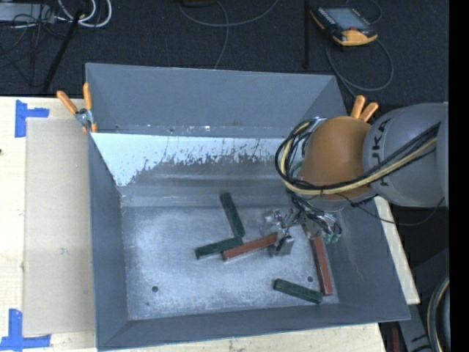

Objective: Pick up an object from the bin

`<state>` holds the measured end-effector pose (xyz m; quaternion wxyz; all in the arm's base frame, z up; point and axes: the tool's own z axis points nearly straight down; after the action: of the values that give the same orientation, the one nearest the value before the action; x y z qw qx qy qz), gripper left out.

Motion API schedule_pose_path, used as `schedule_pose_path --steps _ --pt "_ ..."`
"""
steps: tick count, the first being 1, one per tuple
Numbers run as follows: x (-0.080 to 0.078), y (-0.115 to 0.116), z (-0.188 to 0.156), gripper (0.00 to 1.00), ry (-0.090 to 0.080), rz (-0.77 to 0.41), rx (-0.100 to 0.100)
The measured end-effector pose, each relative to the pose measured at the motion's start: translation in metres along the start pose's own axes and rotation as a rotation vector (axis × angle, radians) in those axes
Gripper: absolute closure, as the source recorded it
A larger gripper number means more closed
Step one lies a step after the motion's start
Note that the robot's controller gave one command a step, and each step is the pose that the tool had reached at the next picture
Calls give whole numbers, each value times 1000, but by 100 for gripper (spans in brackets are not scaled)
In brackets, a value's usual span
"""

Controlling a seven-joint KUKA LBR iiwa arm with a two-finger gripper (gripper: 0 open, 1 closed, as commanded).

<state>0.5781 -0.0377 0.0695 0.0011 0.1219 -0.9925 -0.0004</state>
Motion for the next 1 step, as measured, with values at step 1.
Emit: schedule_pose_path --steps 1 --pt "17 -18 -1 100 1 -473 0"
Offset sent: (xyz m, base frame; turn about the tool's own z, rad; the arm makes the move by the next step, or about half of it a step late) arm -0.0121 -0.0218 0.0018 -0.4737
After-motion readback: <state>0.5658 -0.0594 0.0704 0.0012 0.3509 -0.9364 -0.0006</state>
